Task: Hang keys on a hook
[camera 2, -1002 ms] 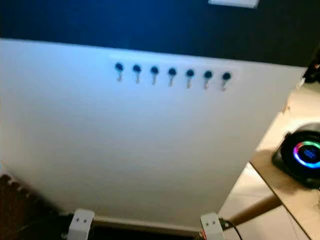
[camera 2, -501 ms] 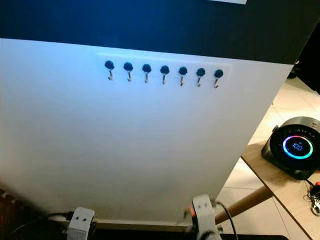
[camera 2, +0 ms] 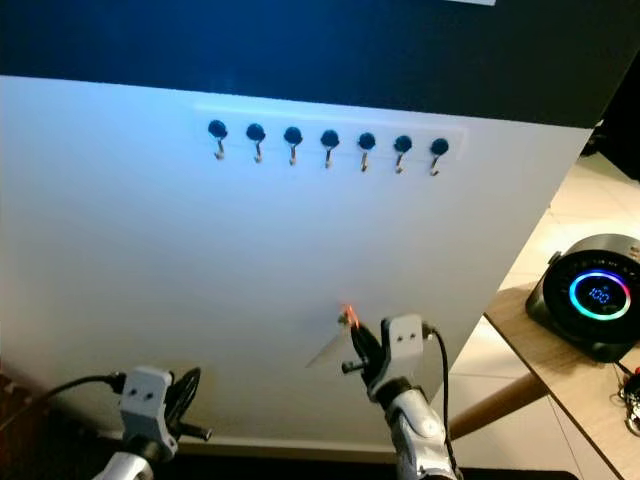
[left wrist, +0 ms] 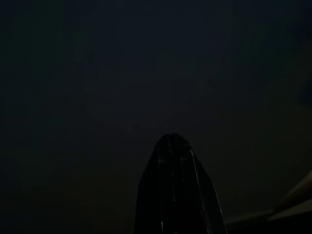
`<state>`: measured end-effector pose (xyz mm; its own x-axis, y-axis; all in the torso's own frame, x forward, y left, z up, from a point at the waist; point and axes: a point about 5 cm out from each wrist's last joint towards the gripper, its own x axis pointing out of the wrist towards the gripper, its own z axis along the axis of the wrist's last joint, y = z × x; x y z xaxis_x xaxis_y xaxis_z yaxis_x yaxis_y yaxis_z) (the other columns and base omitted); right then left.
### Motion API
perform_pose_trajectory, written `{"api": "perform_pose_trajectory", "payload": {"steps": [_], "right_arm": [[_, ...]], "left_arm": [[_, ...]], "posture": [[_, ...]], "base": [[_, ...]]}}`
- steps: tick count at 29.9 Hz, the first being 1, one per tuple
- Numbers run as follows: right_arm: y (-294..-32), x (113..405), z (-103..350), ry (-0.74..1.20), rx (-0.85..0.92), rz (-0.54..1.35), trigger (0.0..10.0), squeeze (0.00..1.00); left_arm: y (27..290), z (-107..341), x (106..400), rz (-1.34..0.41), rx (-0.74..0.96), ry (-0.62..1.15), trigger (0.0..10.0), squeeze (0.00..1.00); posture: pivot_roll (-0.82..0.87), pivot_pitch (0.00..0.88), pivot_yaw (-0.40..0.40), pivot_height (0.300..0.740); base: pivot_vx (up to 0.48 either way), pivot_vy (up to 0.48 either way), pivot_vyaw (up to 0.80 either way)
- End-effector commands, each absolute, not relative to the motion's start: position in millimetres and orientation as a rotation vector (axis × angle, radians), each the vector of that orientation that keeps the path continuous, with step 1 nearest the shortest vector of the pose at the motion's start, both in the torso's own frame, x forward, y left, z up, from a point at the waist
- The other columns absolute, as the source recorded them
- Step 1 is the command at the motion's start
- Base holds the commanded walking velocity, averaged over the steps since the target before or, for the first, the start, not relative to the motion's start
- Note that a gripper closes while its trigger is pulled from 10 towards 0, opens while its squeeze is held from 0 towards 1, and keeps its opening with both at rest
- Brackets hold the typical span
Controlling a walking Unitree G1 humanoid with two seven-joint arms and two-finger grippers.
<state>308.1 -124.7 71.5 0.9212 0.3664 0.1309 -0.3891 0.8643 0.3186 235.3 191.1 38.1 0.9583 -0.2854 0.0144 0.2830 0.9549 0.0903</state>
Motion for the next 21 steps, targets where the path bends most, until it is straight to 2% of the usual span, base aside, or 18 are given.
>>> {"api": "perform_pose_trajectory", "payload": {"steps": [1,3,5,6,10,11,16,21], "right_arm": [[-131,307,71,-0.057,0.422,0.391,10.0,0.0],[-140,308,91,-0.117,0.559,0.466,10.0,0.0],[-143,306,102,-0.156,0.606,0.516,10.0,0.0],[-150,304,117,-0.212,0.622,0.578,10.0,0.0],[-160,302,131,-0.255,0.664,0.611,10.0,0.0],[-165,299,142,-0.274,0.719,0.671,10.0,0.0],[-165,286,166,-0.292,0.775,0.856,10.0,0.0],[-171,282,175,-0.287,0.841,0.902,10.0,0.0]], "left_arm": [[189,38,233,-0.313,0.088,-0.021,10.0,0.0],[185,45,234,-0.327,0.104,-0.057,10.0,0.0],[183,48,235,-0.33,0.103,-0.071,10.0,0.0],[180,54,237,-0.326,0.1,-0.096,10.0,0.0],[176,60,238,-0.338,0.102,-0.115,10.0,0.0],[173,64,238,-0.349,0.107,-0.129,10.0,0.0],[169,72,241,-0.35,0.113,-0.163,10.0,0.0],[167,79,241,-0.35,0.119,-0.187,10.0,0.0]], "posture": [[0.13,0.057,-0.071,0.74],[0.12,0.055,-0.07,0.74],[0.12,0.053,-0.07,0.74],[0.12,0.051,-0.069,0.74],[0.11,0.049,-0.07,0.74],[0.11,0.047,-0.07,0.74],[0.11,0.047,-0.072,0.74],[0.11,0.046,-0.072,0.74]], "base": [[0.0,0.0,0.0],[0.0,0.0,0.0],[0.0,0.0,0.0],[0.0,0.0,0.0],[0.0,0.0,0.0],[0.0,0.0,0.0],[0.0,0.0,0.0],[0.0,0.0,0.0]]}}
